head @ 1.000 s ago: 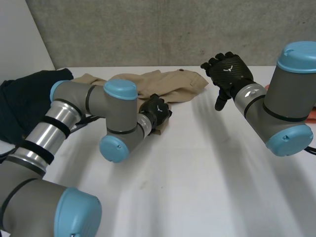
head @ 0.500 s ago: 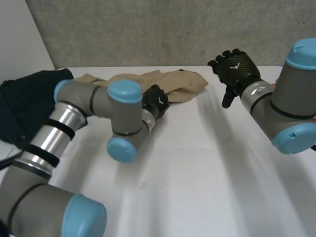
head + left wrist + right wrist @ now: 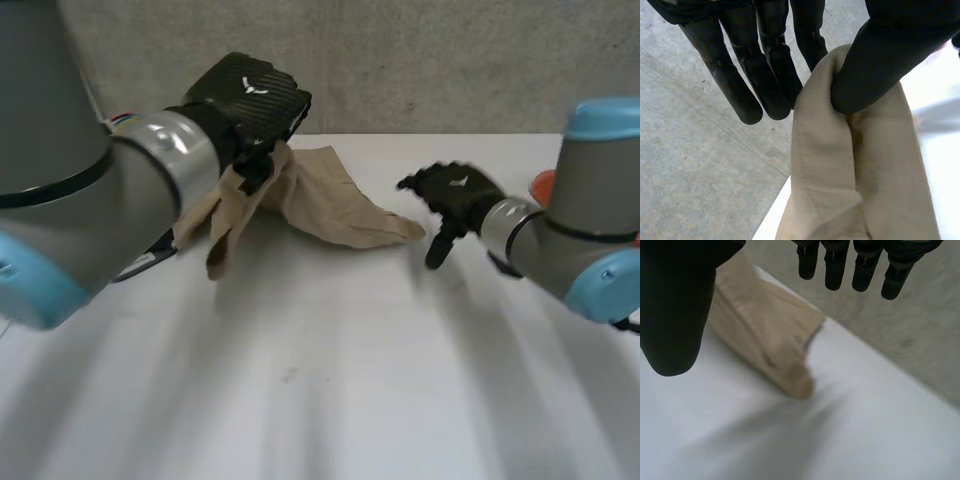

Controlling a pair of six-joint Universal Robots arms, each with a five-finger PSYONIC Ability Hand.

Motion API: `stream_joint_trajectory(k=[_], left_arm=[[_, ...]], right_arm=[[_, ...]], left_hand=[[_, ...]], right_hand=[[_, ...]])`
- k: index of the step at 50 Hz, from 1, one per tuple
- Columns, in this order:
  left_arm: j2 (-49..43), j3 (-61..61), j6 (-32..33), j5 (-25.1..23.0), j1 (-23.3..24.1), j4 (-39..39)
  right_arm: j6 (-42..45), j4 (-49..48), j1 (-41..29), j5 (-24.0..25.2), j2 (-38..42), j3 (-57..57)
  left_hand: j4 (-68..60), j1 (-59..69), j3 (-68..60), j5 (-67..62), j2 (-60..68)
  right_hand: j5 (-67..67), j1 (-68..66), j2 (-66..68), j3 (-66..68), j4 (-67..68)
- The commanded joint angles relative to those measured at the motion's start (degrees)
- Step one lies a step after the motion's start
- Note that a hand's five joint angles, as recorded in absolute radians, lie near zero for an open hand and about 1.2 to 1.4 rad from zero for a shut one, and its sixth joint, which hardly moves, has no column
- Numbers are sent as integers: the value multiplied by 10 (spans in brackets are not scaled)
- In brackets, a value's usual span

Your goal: Fold the laundry.

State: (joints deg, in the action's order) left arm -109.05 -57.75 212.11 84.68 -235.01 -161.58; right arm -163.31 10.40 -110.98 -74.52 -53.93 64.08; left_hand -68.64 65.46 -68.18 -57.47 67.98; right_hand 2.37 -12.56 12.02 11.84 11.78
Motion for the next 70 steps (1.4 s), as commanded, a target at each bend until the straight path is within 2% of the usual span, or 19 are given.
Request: stream_joint_trajectory(k=[1, 4, 7, 8, 12, 16, 19, 20, 21, 25, 29, 32, 36, 43, 51, 58, 63, 66, 70], left_arm=[[59, -81, -18, -3, -1, -15], [68, -92, -31, -2, -3, -15], [80, -101, -48, -2, -8, -15], [88, -104, -54, -2, -11, -15], [110, -106, -65, -3, -16, -15], [123, -105, -76, -2, -18, -15], [128, -103, -83, -1, -20, -15], [128, -102, -86, -1, -22, -15], [128, -102, -88, -1, -25, -15], [129, -106, -102, -1, -41, -14], [136, -116, -121, -8, -69, -9], [146, -130, -139, -21, -100, -9], [154, -151, -172, -54, -124, -5], [154, -198, -210, -95, -131, 2], [72, -206, -214, -97, -139, -28], [-59, -47, -229, -93, -151, -87], [-131, 203, -273, -65, -152, -110], [-143, 313, -302, -35, -149, -125], [-149, 398, -345, 7, -149, -147]], right_arm=[[-129, -38, -27, 26, 4, 80], [-154, -102, -46, 22, 10, 106], [-171, -170, -57, -18, 25, 107], [-178, -197, -60, -50, 38, 100], [-185, -214, -71, -101, 77, 69], [-186, -195, -85, -110, 118, 29], [-185, -181, -89, -118, 139, 7], [-184, -173, -86, -127, 146, -7], [-183, -169, -84, -132, 147, -11], [-177, -152, -64, -158, 116, 9], [-129, -177, -7, -135, -23, 72], [0, -179, 59, -81, -176, 113], [123, -57, 86, -22, -282, 121], [157, 69, 89, 11, -313, 114], [177, 67, 67, 2, -247, 102], [173, 3, 32, -23, -124, 4], [122, -178, 8, -100, -29, -181], [82, -278, -3, -163, -14, -242], [41, -397, -10, -196, -20, -247]], left_hand=[[-114, 145, -118, -125, 120], [-114, 145, -118, -125, 120], [-114, 145, -118, -125, 120], [-114, 145, -118, -125, 120], [-114, 145, -118, -125, 120], [-114, 145, -118, -125, 120], [-114, 145, -118, -125, 120], [-114, 145, -118, -125, 120], [-114, 145, -118, -125, 120], [-114, 145, -118, -125, 120], [-114, 145, -118, -125, 120], [-114, 145, -118, -125, 120], [-114, 145, -118, -125, 120], [-114, 145, -118, -125, 120], [-114, 145, -118, -125, 120], [-114, 145, -118, -125, 120], [-114, 145, -118, -125, 120], [-114, 145, -118, -125, 120], [-114, 145, -118, -125, 120]], right_hand=[[48, -46, 52, 54, 54], [59, -57, 62, 64, 65], [57, -55, 61, 62, 63], [59, -57, 62, 64, 65], [64, -62, 67, 69, 70], [90, -89, 94, 96, 96], [246, -244, 250, 252, 252], [539, -537, 542, 544, 544], [675, -673, 678, 680, 681], [676, -674, 680, 682, 682], [676, -674, 680, 682, 682], [676, -674, 680, 682, 682], [676, -674, 680, 682, 682], [676, -674, 680, 682, 682], [676, -674, 680, 682, 682], [676, -674, 680, 682, 682], [676, -674, 680, 682, 682], [676, -674, 680, 682, 682], [676, -674, 680, 682, 682]])
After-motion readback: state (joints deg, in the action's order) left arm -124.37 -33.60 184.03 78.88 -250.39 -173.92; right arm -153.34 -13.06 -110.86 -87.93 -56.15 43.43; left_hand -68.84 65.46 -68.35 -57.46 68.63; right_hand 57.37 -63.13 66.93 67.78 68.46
